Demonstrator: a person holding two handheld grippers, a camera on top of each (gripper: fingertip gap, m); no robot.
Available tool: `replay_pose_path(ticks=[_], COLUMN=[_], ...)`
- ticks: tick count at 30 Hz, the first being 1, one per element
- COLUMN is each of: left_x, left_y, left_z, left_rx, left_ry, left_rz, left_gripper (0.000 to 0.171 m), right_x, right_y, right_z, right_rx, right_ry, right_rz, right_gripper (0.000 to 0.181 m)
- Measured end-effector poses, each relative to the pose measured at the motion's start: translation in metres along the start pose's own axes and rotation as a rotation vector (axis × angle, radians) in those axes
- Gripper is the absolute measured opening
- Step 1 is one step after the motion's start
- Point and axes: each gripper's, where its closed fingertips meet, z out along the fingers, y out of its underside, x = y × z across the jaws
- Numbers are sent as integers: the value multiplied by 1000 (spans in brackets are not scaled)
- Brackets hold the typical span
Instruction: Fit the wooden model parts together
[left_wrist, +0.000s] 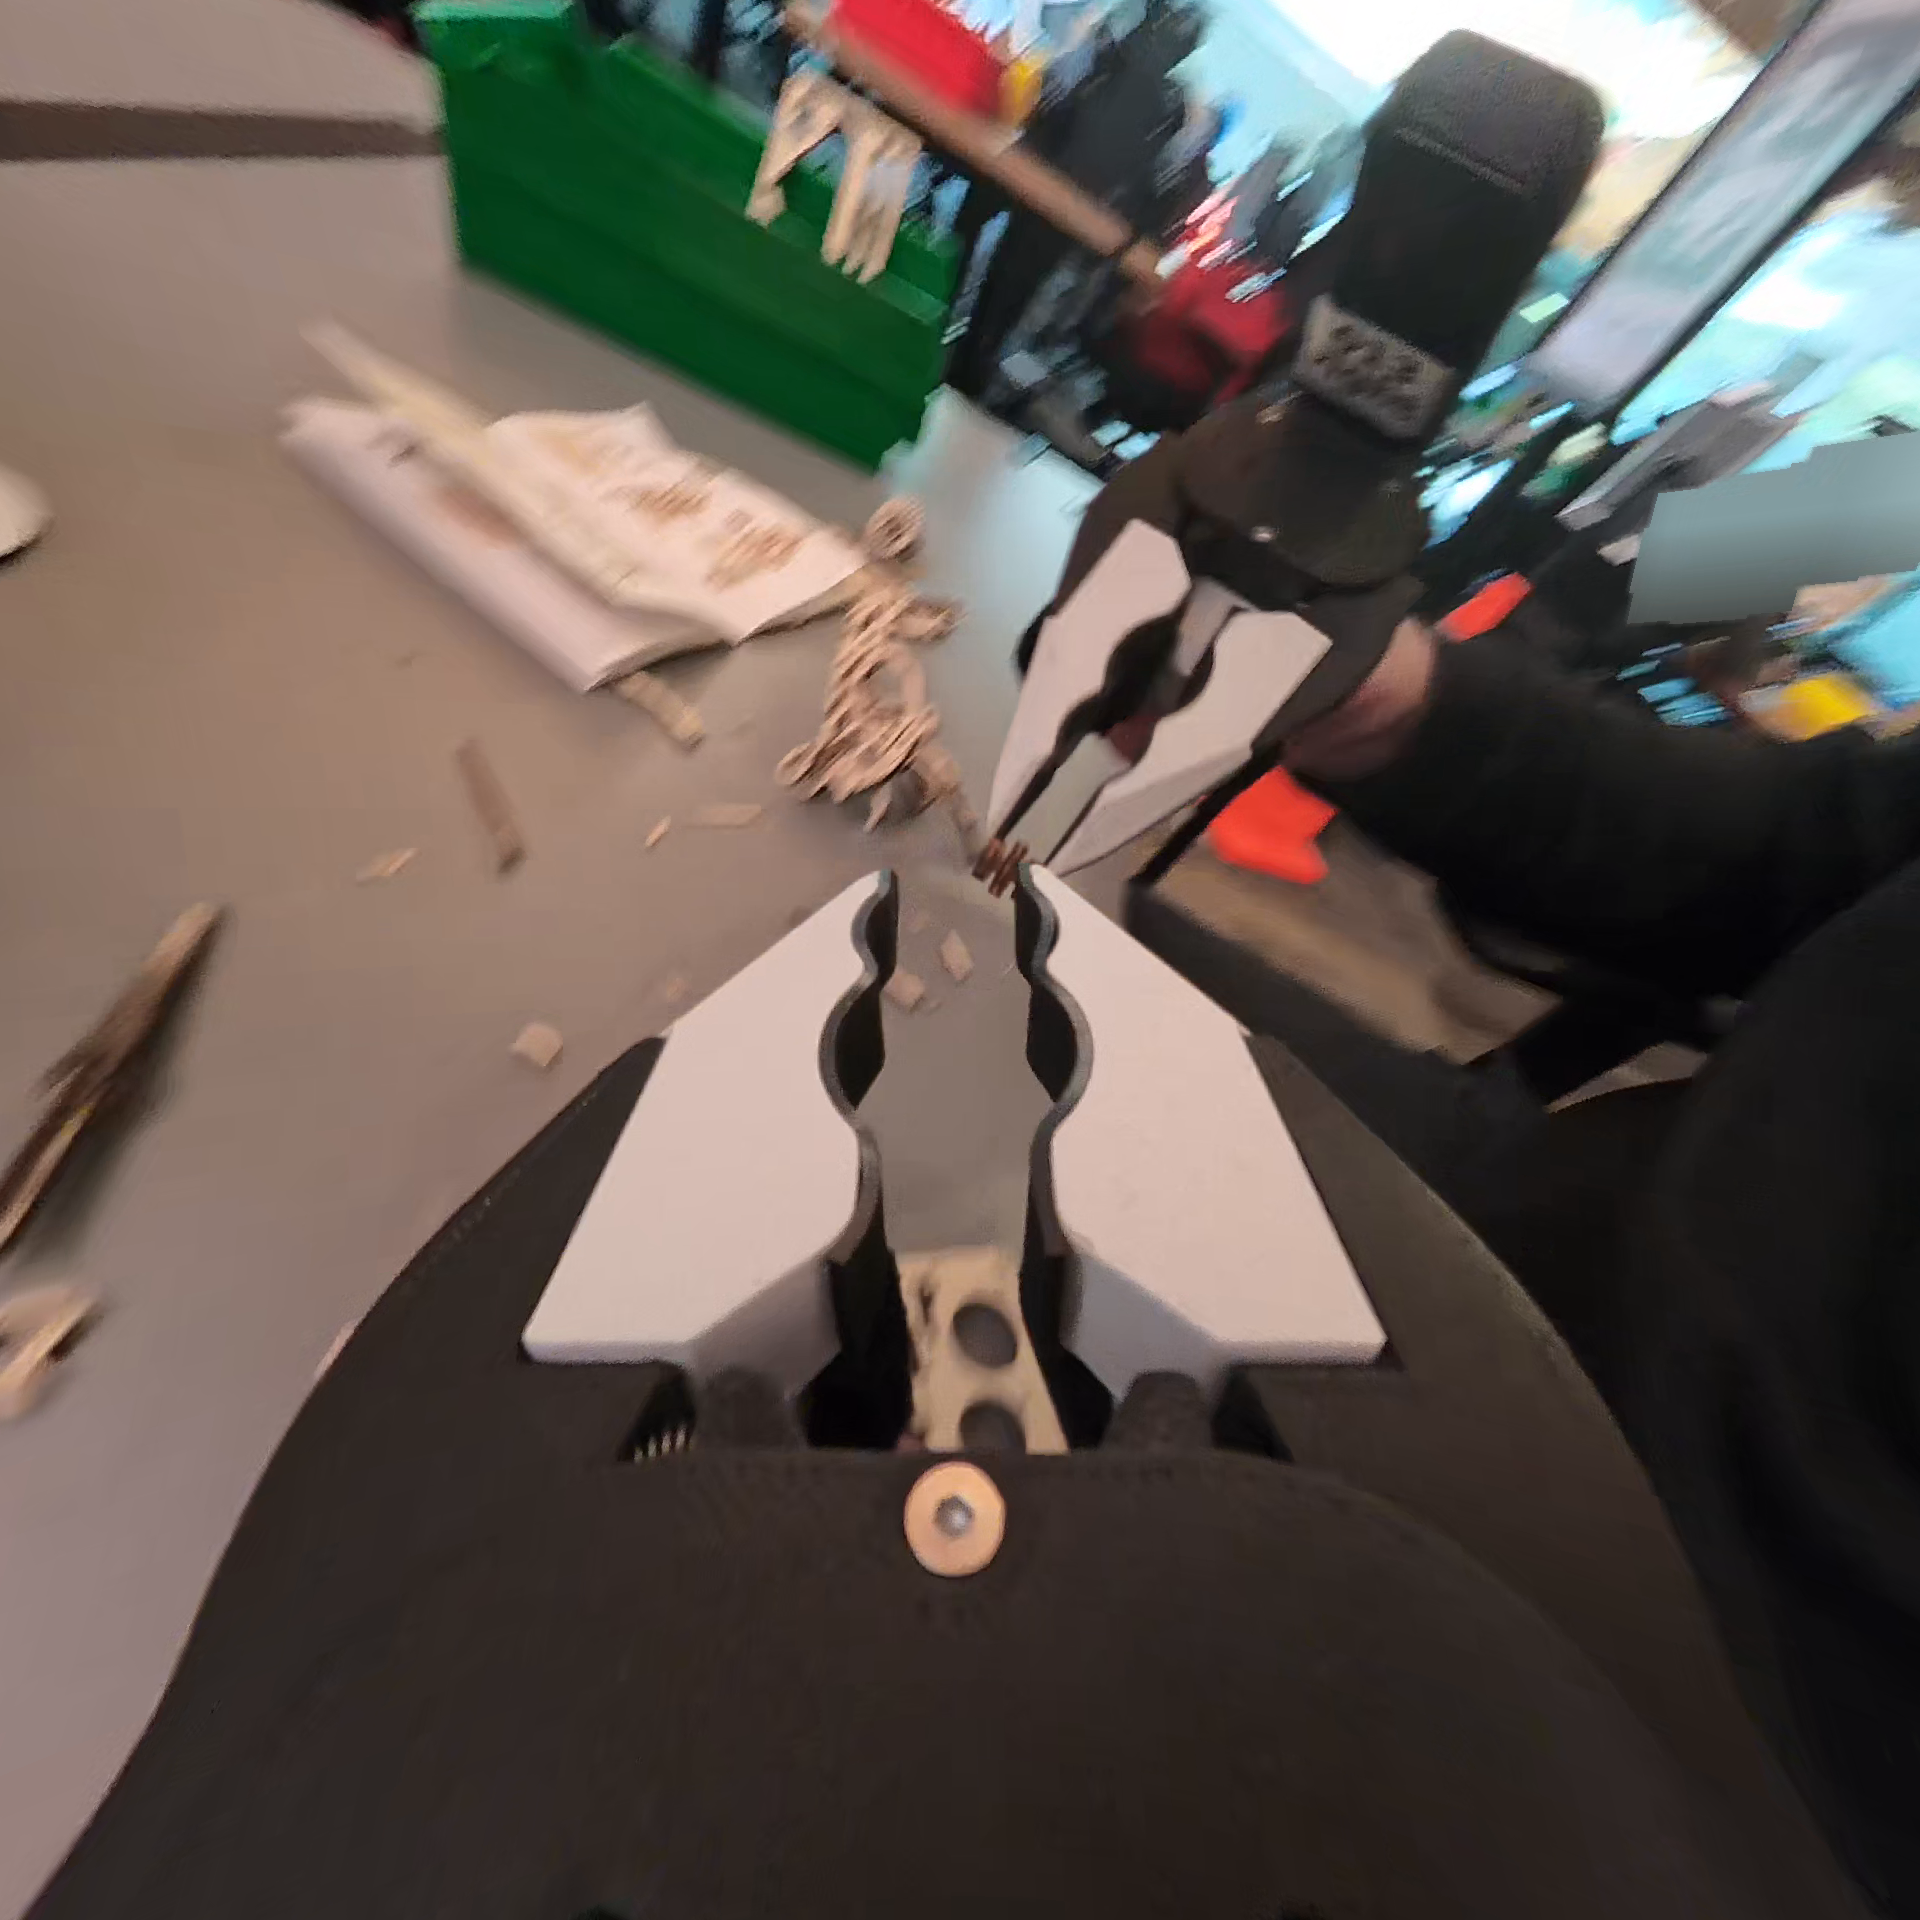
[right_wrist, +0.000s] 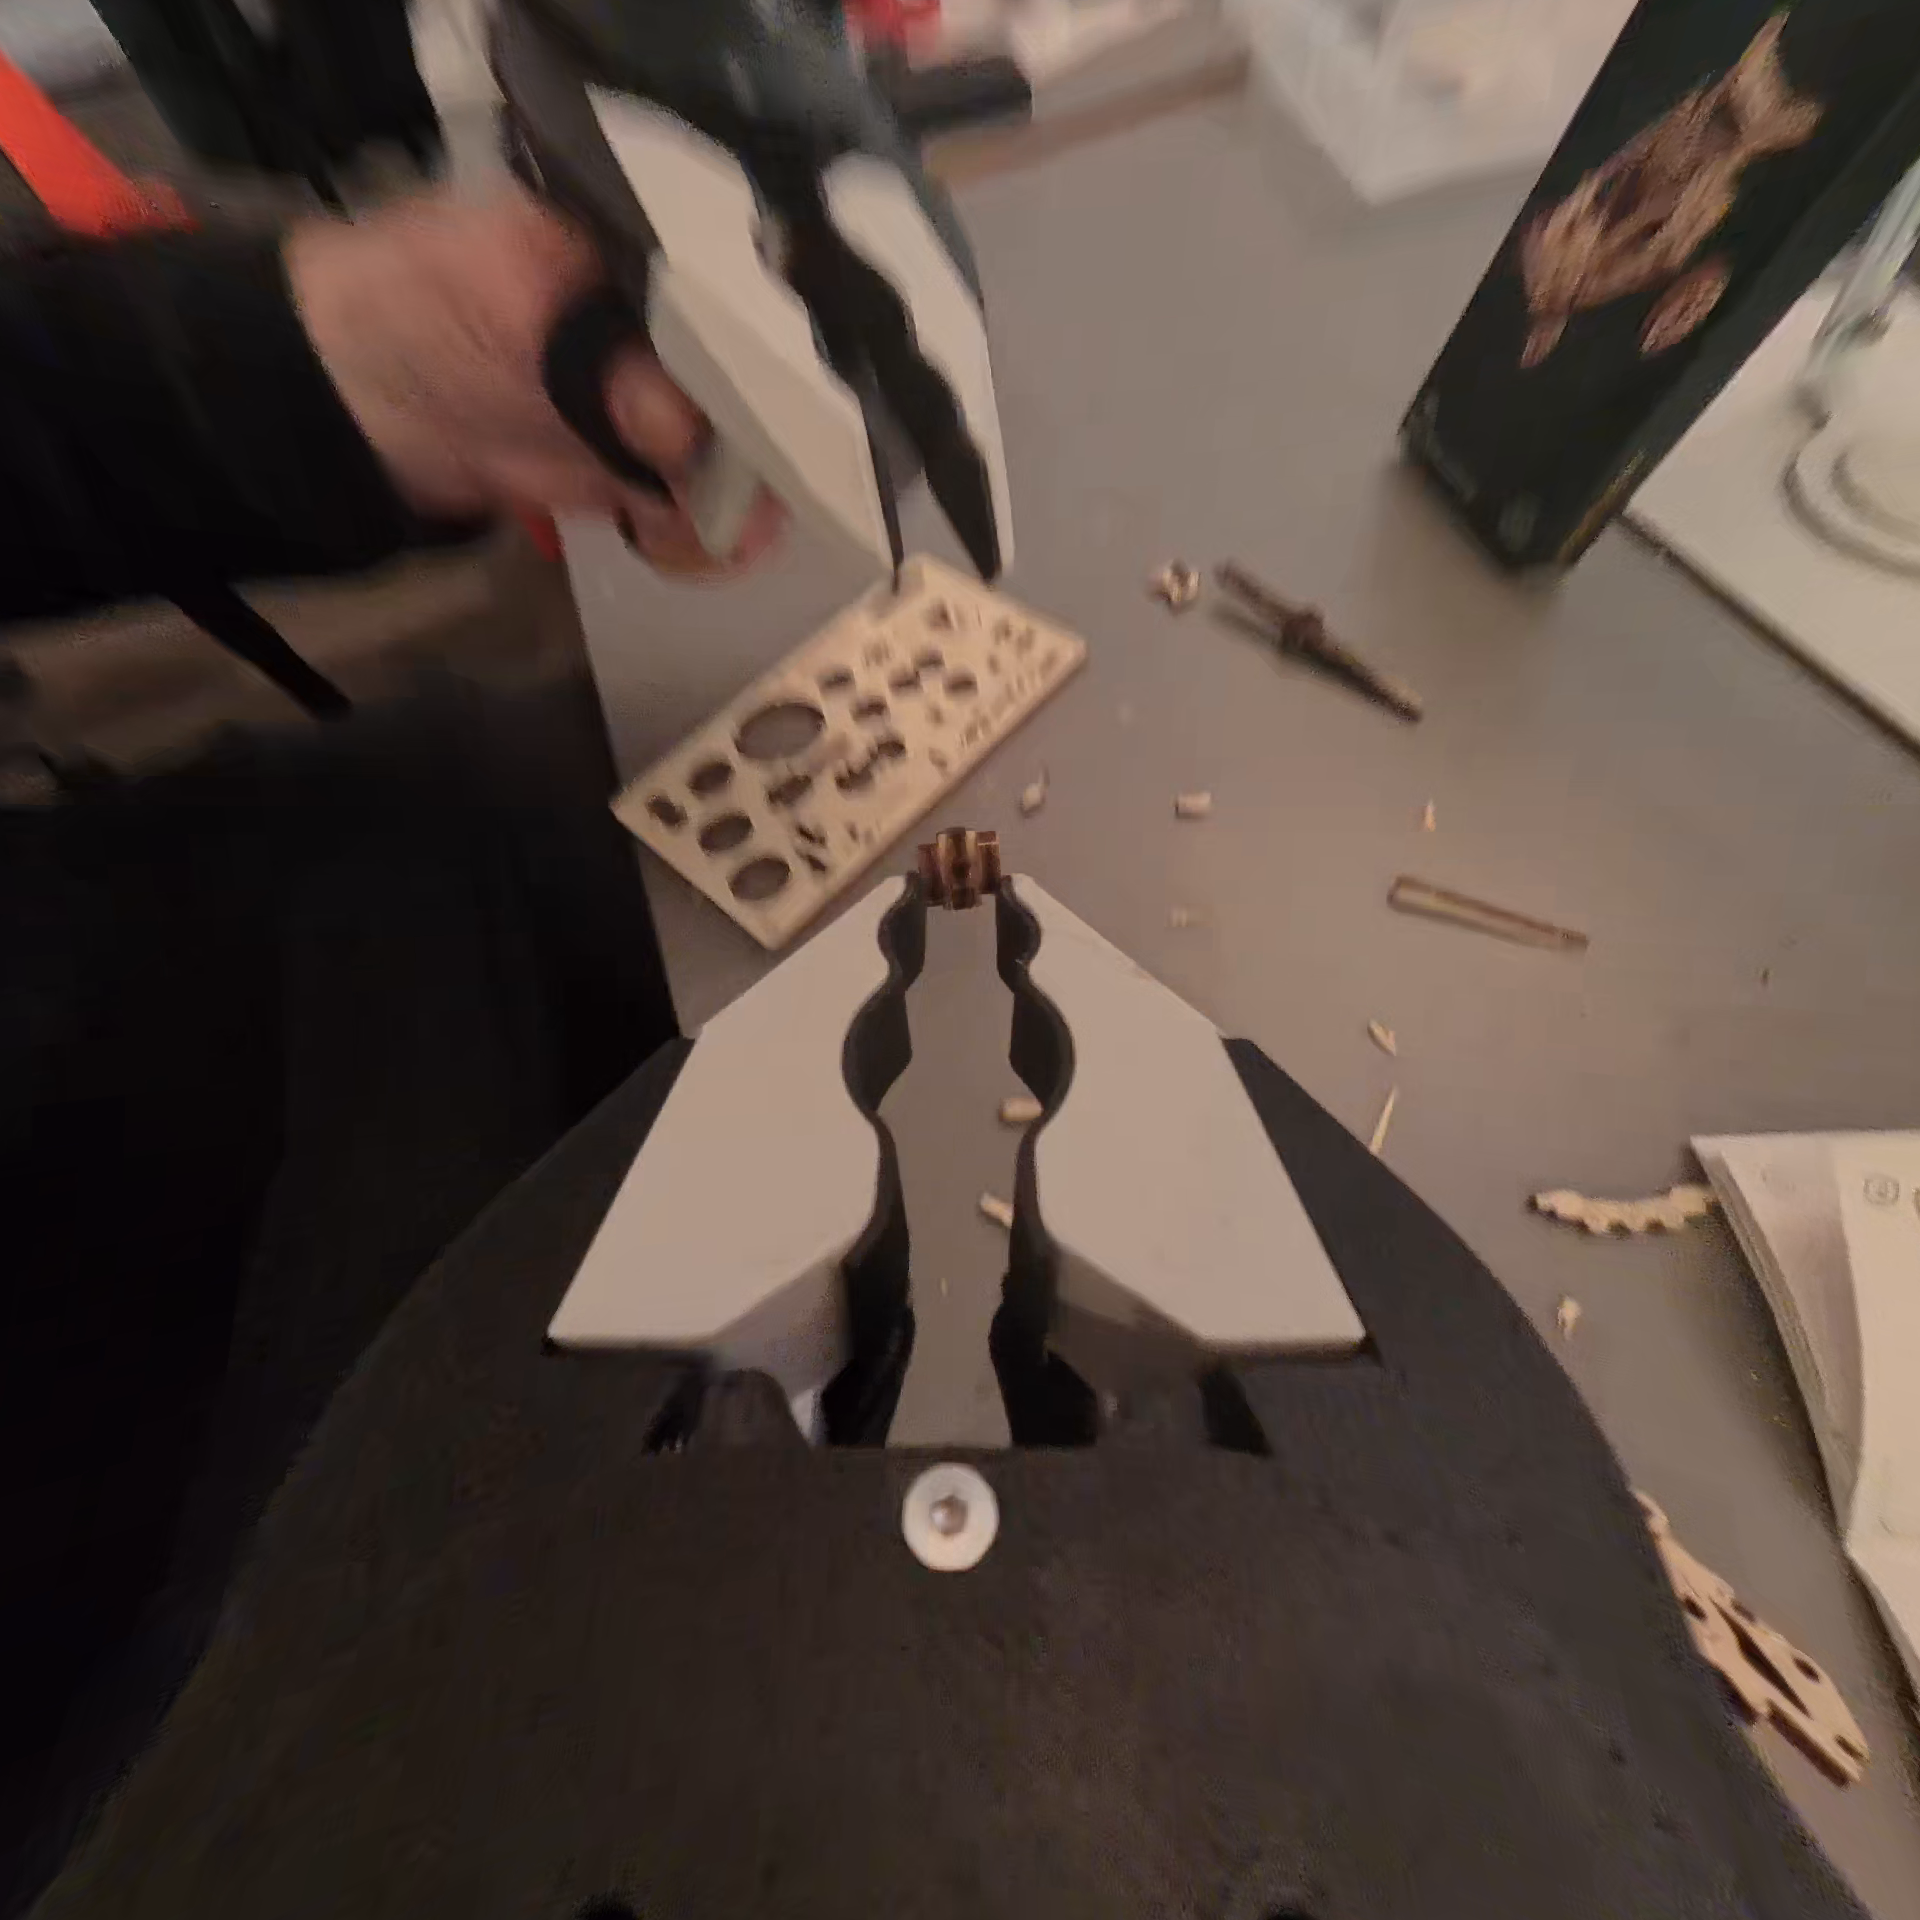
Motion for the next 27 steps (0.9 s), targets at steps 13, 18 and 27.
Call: replay_pose_path(ticks=[13, 18, 27], left_x=[-22, -21, -24], left_y=[69, 59, 56], left_z=[-63, -73, -80], left_rx=[-59, -2, 0], left_ry=[-284, -283, -328], left_rz=[-150, -106, -65], left_gripper=[16, 18, 18], right_x=[-2, 4, 34], right_y=[64, 48, 4], right_z=[59, 52, -9], right_rx=[-476, -389, -146], right_ry=[67, 86, 215], right_rz=[-166, -143, -27], right_gripper=[21, 24, 19])
